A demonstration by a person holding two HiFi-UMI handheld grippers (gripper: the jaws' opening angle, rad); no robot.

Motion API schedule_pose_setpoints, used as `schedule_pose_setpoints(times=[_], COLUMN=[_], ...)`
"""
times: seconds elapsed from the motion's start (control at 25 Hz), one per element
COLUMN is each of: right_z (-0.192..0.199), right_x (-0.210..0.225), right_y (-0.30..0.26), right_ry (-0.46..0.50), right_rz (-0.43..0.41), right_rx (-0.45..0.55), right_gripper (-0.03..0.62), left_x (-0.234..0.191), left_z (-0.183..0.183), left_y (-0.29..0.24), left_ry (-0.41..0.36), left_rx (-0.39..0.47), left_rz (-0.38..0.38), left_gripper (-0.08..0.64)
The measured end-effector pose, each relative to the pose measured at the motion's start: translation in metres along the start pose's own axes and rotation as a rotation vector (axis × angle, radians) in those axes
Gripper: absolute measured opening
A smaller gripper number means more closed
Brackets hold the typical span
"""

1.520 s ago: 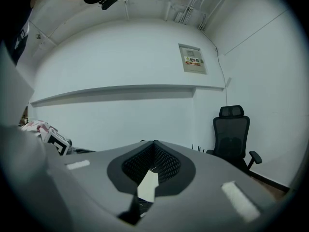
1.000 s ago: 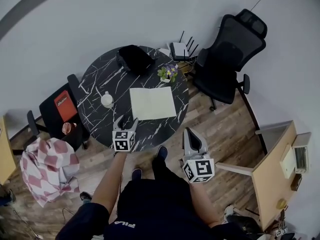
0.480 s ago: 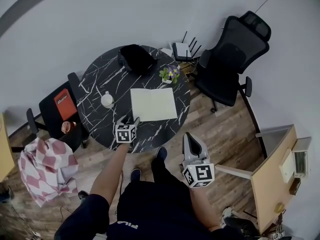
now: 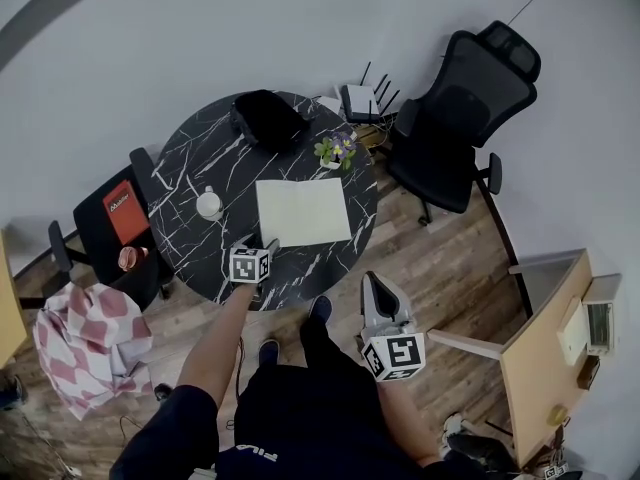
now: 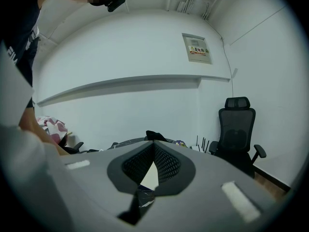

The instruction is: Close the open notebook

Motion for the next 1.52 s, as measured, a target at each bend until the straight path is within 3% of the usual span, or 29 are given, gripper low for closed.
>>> schedule_pose_setpoints(times=[0.16,0.36,0.76,1.0,1.32,1.52], right_z=[0.0,-0.002,0.002,0.002,0.004,0.004], right_x=[0.002,-0.001,0.004,0.006,0.004,0.004], right_y=[-0.001,-0.003,-0.001,0.0,-0.001,-0.001], right_ry=[0.002,0.001,-0.031,-0.029,-0.032,-0.034], right_rz=[0.003,-0.001,0.02,0.028,0.025,0.027], right_rx=[-0.005,-0.002,-0.007,-0.01,-0.016,-0.009], right_gripper=[0.009,0.009,0.009,0.009,0.009,0.009], left_x=[0.0,0.001,0.01,0.003,-0.005,0.0], left_z=[-0.001,0.005,-0.005,-0.007,-0.008,-0.013], left_y=[-0.001,-0.004,-0.008,-0.005,-0.002,0.0], left_ry=[0.054,0.033,0.028,0.045,0.158,0.142], left_rx=[-0.002,-0.037,-0.013,0.017,0.041,0.052], left_rz=[0.032,0.041,0.072,0.034,0.061,0.066], left_gripper=[0.27,0.269,0.267,0.143,0.083,0.067])
Point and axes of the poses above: the fingertips, and each gripper's own axes: y backward along the fingers, x to its right, z out of its underside, the point moved 6 cm from there along y, backward along the fingers, and after that the axes turned 4 degrees about z, right-handed, at the moved point
